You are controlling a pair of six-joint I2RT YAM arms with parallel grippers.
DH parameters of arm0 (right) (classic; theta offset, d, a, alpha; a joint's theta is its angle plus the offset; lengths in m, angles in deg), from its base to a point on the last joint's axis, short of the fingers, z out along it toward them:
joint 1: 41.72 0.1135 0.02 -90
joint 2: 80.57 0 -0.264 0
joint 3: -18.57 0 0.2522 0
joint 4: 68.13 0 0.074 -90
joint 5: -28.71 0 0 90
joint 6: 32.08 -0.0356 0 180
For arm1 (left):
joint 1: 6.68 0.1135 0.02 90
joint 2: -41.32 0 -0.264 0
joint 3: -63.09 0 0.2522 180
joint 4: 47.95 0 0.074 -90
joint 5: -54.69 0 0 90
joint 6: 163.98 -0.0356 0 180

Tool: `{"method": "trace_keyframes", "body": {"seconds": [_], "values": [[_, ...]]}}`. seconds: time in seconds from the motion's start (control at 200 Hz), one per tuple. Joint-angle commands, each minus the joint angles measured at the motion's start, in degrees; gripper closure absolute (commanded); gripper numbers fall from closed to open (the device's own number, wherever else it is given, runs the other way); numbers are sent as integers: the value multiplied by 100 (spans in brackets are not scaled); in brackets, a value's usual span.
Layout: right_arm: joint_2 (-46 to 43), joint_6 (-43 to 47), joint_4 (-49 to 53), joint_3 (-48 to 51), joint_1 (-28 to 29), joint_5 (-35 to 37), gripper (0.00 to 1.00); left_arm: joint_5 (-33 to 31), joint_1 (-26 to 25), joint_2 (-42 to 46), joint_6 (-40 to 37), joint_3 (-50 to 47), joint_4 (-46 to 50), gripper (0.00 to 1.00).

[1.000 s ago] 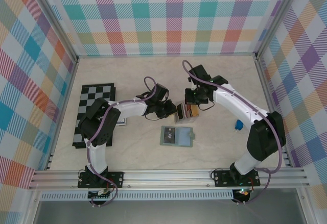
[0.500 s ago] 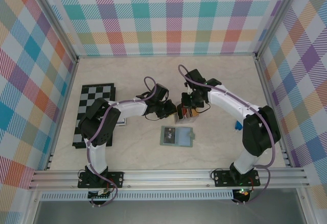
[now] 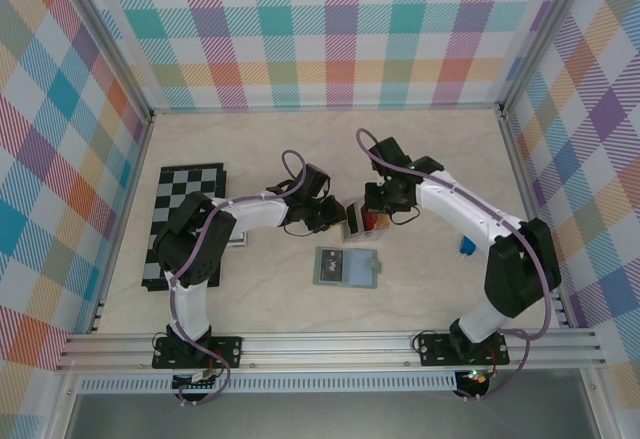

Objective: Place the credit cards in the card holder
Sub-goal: Pick up the credit card from the card slot.

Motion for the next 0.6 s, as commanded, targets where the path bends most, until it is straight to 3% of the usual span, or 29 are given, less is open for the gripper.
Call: {"method": "trace_keyframes", "body": {"seconds": [0.0, 0.165, 0.305, 0.45, 0.595], "values": [[-675, -189, -290, 314, -11, -440, 96, -72, 7, 549, -109, -104, 50, 76], [-1455, -579, -958, 940, -83, -1278, 97, -190, 22, 1360, -168, -431, 42, 56], [-2023, -1016, -1701, 1477, -429, -2424, 97, 504, 184, 1992, 139, -971, -818, 43], [-2193, -1323, -2274, 1696, -780, -3428, 97, 1409, 349, 2237, 659, -1351, -2135, 36], [-2213, -1692, -2968, 1877, -1022, -4142, 97, 2098, 350, 2118, 999, -1327, -3075, 36]]}}
